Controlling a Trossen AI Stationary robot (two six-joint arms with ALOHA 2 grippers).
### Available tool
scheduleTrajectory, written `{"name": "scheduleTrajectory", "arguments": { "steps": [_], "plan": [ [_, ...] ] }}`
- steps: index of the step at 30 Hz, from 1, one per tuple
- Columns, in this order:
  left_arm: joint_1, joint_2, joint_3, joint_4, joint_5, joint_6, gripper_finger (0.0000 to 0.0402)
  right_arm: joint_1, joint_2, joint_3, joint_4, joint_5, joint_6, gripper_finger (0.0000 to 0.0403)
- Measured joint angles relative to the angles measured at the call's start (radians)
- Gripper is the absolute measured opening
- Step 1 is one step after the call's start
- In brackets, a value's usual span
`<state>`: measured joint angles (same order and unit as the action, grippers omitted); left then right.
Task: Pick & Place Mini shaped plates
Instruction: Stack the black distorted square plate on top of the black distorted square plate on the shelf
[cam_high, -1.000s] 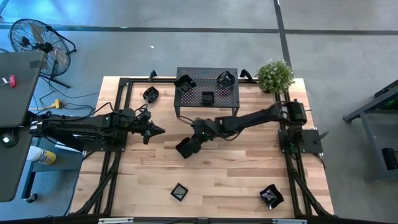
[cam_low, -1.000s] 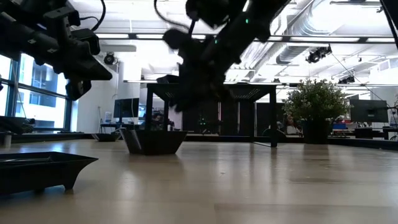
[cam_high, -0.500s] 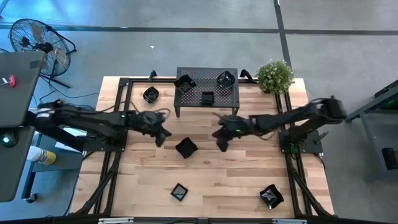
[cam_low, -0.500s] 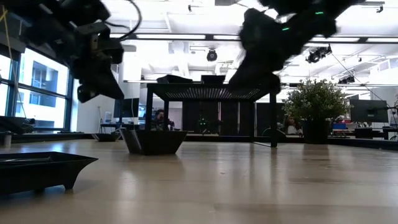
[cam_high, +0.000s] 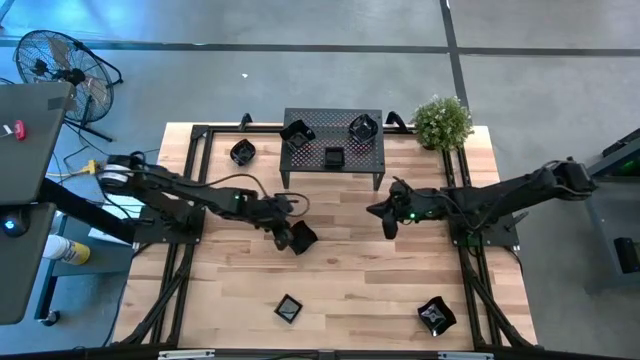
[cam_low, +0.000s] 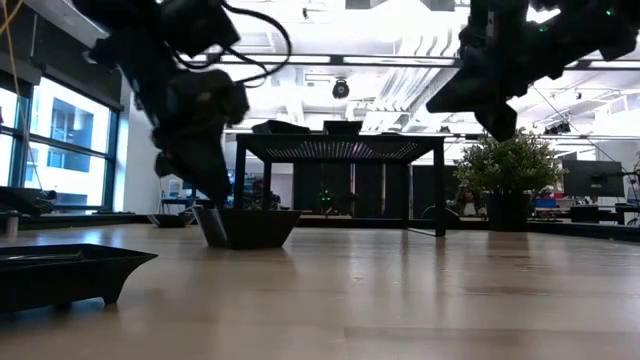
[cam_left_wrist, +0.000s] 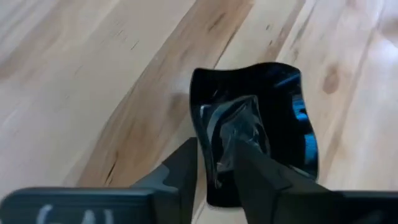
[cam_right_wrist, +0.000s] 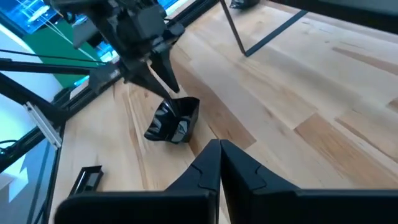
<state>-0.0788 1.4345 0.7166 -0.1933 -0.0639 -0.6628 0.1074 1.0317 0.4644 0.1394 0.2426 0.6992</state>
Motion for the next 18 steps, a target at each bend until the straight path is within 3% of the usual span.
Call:
{"name": "scheduleTrajectory", "arguments": {
  "steps": [4,8,11,15,18],
  "plan": [
    [0.0,0.071,0.033,0.006,0.013,0.0,0.0118,0.0,-0.027,-0.014,0.0,-0.002,0.003,0.0004],
    [0.0,0.12,0.038,-0.012,0.017,-0.048,0.0112,0.0,-0.029,-0.015,0.0,-0.001,0.001,0.0002],
    [0.0,0.131,0.038,-0.032,0.018,-0.077,0.0086,0.0,-0.029,-0.015,0.0,-0.001,0.001,0.0003],
    [0.0,0.125,0.039,-0.023,0.032,-0.076,0.002,0.0,-0.029,-0.015,-0.001,0.006,-0.002,0.0001],
    [0.0,0.1,0.04,-0.021,0.049,-0.078,0.0011,0.0,-0.029,-0.015,-0.003,0.021,-0.001,0.0002]
  ]
}}
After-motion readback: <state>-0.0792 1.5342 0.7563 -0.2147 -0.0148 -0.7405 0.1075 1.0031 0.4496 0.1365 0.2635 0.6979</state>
